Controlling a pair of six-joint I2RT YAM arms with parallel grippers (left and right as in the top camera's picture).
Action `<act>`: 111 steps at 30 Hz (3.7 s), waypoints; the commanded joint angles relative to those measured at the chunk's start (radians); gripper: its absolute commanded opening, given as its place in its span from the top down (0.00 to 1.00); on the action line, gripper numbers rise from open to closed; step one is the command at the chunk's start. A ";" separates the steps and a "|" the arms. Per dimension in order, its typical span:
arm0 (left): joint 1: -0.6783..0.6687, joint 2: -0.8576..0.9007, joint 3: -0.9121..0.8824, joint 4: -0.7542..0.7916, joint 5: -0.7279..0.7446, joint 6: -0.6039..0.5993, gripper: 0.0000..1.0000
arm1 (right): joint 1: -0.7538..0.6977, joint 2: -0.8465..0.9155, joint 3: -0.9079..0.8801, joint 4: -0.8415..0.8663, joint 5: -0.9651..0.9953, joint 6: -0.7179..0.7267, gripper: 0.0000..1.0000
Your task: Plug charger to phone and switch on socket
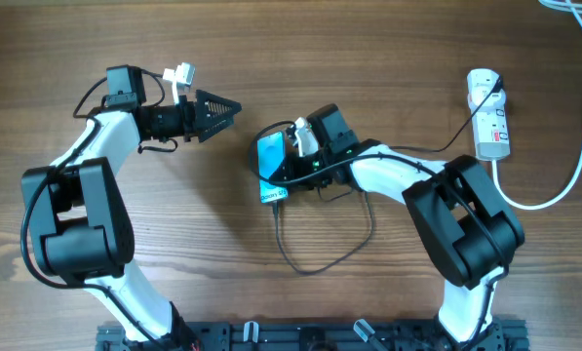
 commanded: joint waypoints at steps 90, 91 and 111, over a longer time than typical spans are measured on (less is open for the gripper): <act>0.001 -0.018 0.003 -0.004 -0.777 0.009 0.00 | -0.793 -0.224 1.006 -1.309 0.766 -0.198 0.10; 0.001 -0.018 0.003 -0.004 -0.777 0.009 0.00 | -0.826 -0.198 1.006 -1.309 0.805 -0.198 0.09; 0.001 -0.018 0.003 -0.004 -0.777 0.009 0.00 | -1.010 0.237 0.981 -1.194 0.846 -0.224 0.00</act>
